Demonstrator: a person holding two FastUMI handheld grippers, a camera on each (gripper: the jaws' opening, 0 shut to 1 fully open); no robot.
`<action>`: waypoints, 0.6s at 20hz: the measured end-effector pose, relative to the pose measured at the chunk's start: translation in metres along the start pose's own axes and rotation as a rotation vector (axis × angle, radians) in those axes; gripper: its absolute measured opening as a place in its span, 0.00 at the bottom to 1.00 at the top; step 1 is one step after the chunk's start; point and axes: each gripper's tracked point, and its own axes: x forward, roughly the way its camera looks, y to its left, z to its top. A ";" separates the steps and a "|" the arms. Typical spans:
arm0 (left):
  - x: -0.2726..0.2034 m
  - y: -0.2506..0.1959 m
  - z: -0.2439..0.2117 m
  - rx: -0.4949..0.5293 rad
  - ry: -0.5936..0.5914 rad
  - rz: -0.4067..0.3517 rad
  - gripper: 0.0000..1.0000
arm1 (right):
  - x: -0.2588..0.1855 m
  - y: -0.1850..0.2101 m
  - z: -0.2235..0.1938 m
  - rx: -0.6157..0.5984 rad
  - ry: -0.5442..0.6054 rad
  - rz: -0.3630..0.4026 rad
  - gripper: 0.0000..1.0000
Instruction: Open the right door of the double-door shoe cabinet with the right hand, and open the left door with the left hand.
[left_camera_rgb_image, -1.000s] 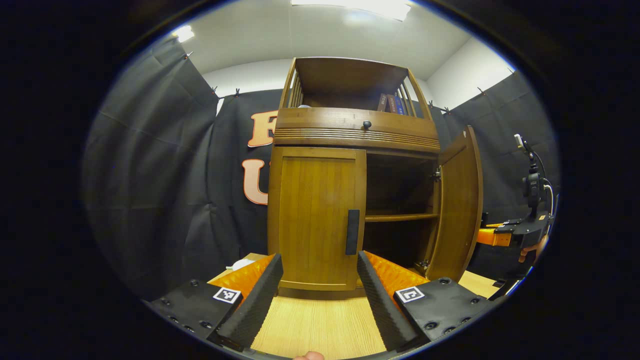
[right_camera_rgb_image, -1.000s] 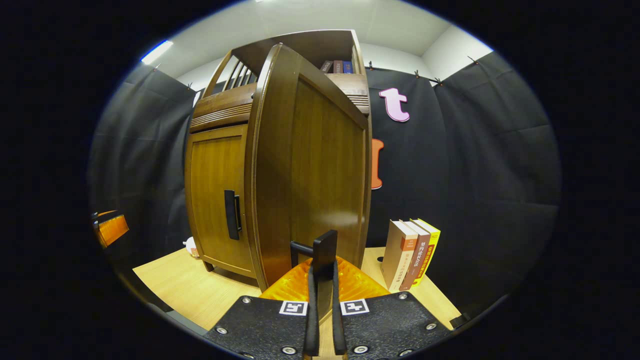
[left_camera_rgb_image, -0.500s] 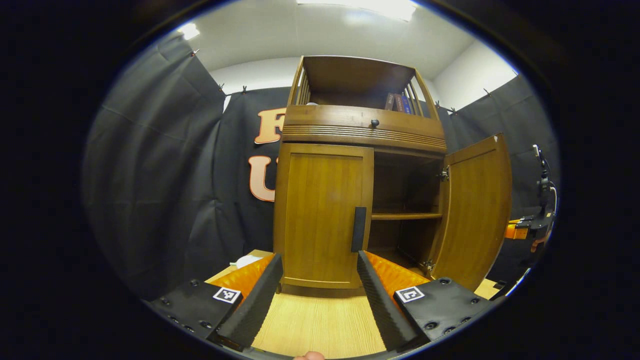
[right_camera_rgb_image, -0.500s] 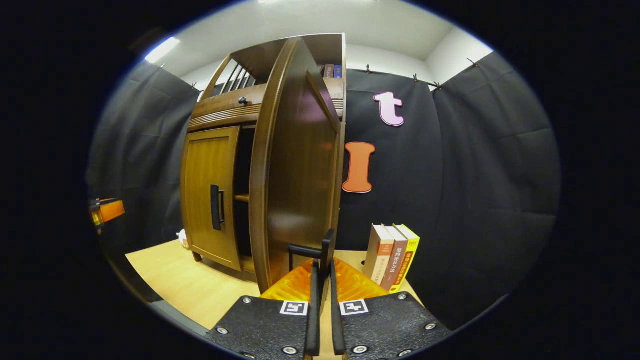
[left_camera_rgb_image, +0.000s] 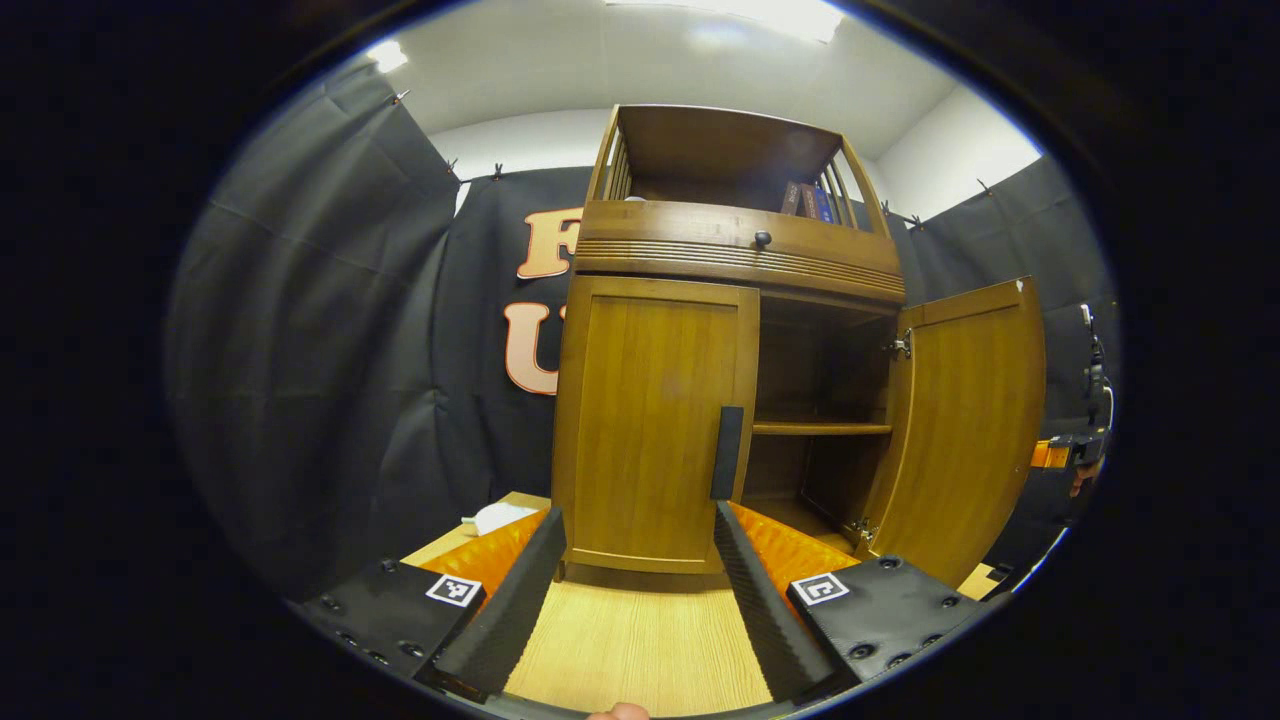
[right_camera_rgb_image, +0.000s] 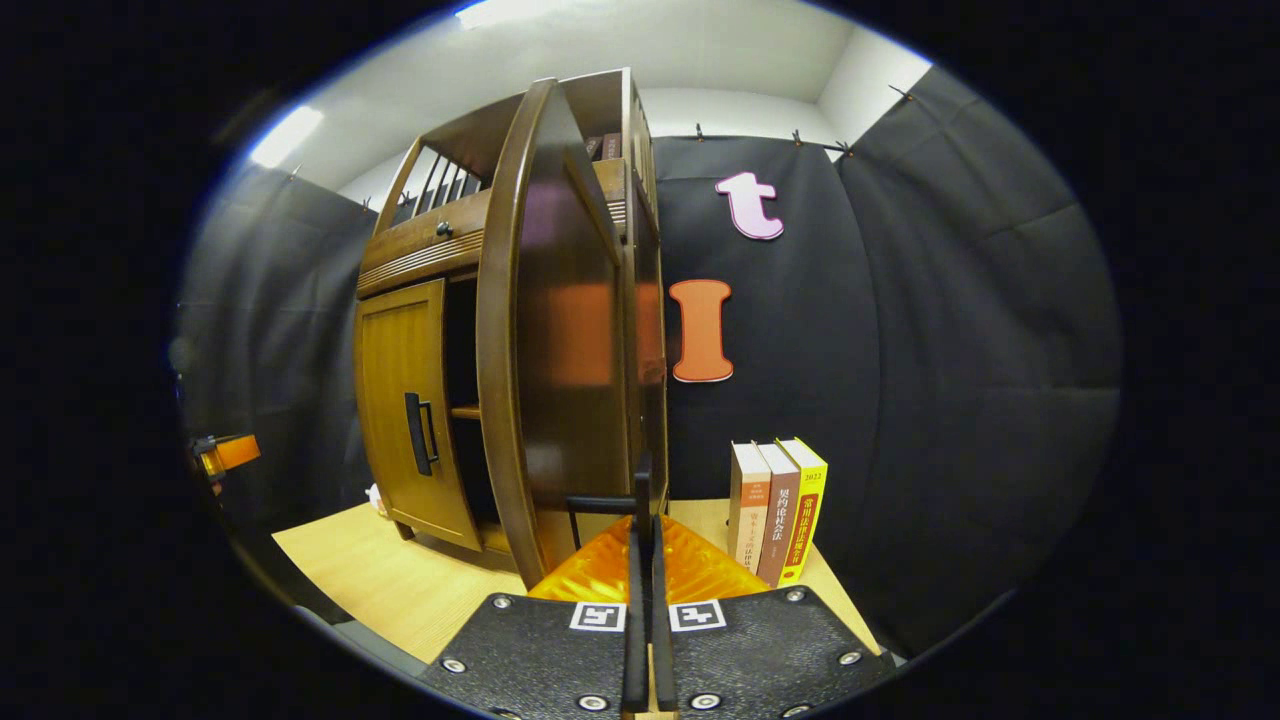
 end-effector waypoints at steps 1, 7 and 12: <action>0.000 0.000 0.000 0.003 0.001 0.002 0.97 | -0.005 -0.001 -0.002 -0.014 0.000 -0.002 0.01; 0.007 -0.008 -0.005 -0.015 0.018 -0.018 0.94 | -0.043 0.012 -0.004 -0.046 -0.007 -0.033 0.01; 0.011 -0.021 -0.007 -0.018 0.018 -0.048 0.94 | -0.078 0.044 0.003 -0.066 -0.016 -0.097 0.01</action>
